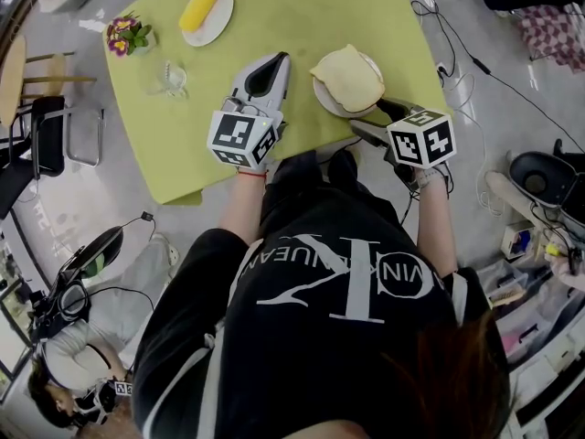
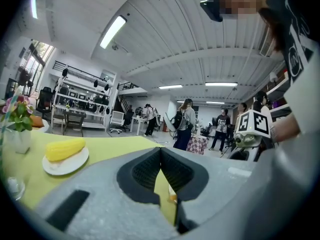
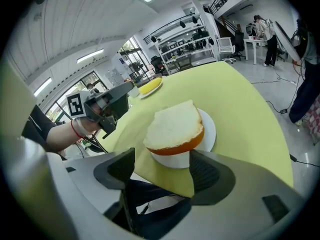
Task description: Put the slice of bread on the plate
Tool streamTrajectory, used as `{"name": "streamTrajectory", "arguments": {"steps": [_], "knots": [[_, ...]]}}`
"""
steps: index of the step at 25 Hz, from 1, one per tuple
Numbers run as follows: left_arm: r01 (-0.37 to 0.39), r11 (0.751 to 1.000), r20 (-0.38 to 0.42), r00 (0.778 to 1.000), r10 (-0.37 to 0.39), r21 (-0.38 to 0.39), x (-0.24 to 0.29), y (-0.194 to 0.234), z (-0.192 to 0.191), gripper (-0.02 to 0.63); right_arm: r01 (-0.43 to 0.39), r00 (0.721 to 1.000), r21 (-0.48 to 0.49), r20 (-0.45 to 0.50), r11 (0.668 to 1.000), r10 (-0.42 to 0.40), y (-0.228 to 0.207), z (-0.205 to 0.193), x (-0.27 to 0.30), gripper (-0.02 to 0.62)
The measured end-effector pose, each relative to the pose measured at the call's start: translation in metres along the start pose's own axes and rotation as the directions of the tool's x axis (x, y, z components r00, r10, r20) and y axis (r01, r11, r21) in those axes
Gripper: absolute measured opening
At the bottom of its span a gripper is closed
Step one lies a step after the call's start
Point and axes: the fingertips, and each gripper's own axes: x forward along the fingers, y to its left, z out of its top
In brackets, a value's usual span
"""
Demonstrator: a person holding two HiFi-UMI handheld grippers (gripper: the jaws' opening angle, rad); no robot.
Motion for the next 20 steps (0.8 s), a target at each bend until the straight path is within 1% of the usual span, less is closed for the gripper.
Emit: {"name": "streamTrajectory", "arguments": {"steps": [6, 11, 13, 16, 20], "knots": [[0.016, 1.0, 0.001, 1.0, -0.016, 0.004, 0.004, -0.005, 0.002, 0.011, 0.014, 1.0, 0.003, -0.011, 1.0, -0.014, -0.003, -0.008, -0.006, 0.344], [0.015, 1.0, 0.009, 1.0, -0.015, 0.007, 0.005, -0.008, 0.009, 0.011, 0.017, 1.0, 0.003, 0.007, 1.0, -0.017, -0.006, -0.007, -0.016, 0.348], [0.013, 1.0, 0.011, 1.0, -0.014, 0.008, 0.005, -0.008, 0.01, 0.011, 0.031, 0.999, -0.006, 0.027, 0.999, -0.031, -0.01, -0.003, -0.019, 0.343], [0.01, 1.0, 0.014, 1.0, -0.01, 0.011, 0.004, -0.006, 0.011, 0.011, 0.07, 0.994, -0.028, 0.091, 0.997, -0.067, -0.015, 0.009, -0.024, 0.27], [0.004, 1.0, 0.019, 1.0, -0.004, 0.013, 0.001, -0.004, 0.013, 0.011, 0.111, 0.979, -0.048, 0.176, 0.993, -0.101, -0.019, 0.025, -0.033, 0.17]]}}
